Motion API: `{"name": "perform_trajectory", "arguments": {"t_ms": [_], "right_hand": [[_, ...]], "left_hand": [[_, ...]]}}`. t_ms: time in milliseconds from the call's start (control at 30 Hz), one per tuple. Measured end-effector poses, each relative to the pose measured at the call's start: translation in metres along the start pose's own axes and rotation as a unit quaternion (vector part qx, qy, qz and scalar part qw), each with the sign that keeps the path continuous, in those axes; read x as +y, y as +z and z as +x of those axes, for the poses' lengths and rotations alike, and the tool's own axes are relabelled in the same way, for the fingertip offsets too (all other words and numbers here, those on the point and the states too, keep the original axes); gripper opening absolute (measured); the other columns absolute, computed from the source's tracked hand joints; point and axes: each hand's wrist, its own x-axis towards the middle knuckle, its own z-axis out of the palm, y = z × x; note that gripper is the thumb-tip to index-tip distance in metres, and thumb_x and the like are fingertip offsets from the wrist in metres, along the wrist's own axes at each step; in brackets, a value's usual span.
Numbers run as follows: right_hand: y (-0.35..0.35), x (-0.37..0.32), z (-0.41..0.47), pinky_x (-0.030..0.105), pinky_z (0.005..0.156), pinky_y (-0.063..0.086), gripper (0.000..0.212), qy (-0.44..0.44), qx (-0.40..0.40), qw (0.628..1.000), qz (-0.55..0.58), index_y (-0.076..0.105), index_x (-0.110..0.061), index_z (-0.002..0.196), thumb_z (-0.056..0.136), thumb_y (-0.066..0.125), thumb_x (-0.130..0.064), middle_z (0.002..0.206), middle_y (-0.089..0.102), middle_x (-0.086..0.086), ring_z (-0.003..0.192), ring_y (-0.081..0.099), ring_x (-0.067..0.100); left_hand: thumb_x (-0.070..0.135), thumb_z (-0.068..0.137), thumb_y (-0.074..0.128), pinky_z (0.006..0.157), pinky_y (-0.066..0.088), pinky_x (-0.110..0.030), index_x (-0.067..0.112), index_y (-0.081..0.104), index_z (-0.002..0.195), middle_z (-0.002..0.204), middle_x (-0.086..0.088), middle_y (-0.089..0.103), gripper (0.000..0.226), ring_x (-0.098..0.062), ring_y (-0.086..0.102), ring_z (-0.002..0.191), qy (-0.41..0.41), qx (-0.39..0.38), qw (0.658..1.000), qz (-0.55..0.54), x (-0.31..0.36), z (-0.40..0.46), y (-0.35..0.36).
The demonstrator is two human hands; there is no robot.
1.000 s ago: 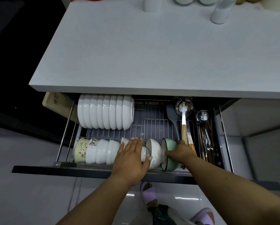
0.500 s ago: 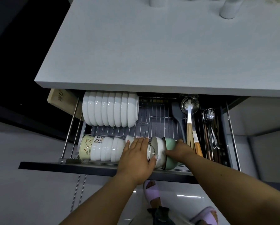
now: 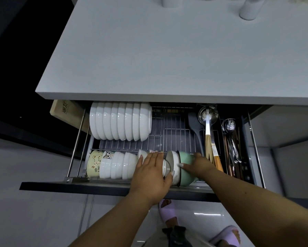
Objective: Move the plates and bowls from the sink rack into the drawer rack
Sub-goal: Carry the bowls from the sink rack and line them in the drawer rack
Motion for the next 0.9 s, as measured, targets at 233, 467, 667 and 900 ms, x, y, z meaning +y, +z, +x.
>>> {"name": "perform_trajectory", "arguments": {"t_ms": [233,467,667,900], "right_hand": [[-0.016,0.004,-0.013,0.039,0.090,0.051,0.077,-0.003,0.084,0.995,0.055,0.037,-0.011,0.137,0.081,0.060,-0.059,0.136,0.048,0.014,0.117,0.053,0.033],[-0.034,0.001,-0.044,0.033,0.088,0.046,0.068,-0.077,0.149,0.985,0.037,0.037,-0.015,0.138,0.087,0.052,-0.058,0.134,0.048,0.012,0.117,0.052,0.029],[-0.035,0.018,-0.071,0.034,0.089,0.046,0.063,-0.113,0.206,0.972,-0.022,0.041,-0.017,0.135,0.088,0.047,-0.060,0.129,0.052,0.008,0.115,0.051,0.024],[-0.043,0.018,-0.069,0.034,0.082,0.047,0.046,-0.173,0.325,0.928,-0.053,0.056,-0.012,0.118,0.090,0.052,-0.047,0.108,0.061,0.007,0.102,0.056,0.024]], "left_hand": [[0.060,0.089,0.017,0.120,0.000,-0.037,0.020,0.015,0.151,0.158,0.001,0.018,0.074,-0.013,0.009,0.146,-0.004,-0.010,1.000,0.001,0.001,0.001,-0.001],[0.061,0.086,0.013,0.120,0.003,-0.037,0.020,0.015,0.150,0.158,0.003,0.019,0.076,-0.012,0.011,0.145,0.003,0.002,1.000,0.004,0.003,0.003,-0.006],[0.063,0.079,0.004,0.120,0.006,-0.039,0.018,0.021,0.149,0.156,-0.001,0.024,0.085,-0.014,0.015,0.145,0.010,0.028,1.000,0.005,0.002,0.014,-0.010],[0.057,0.083,0.011,0.120,0.008,-0.037,0.014,0.032,0.146,0.153,-0.005,0.033,0.080,-0.019,0.025,0.142,0.021,0.076,0.997,0.008,0.002,0.031,-0.018]]}}
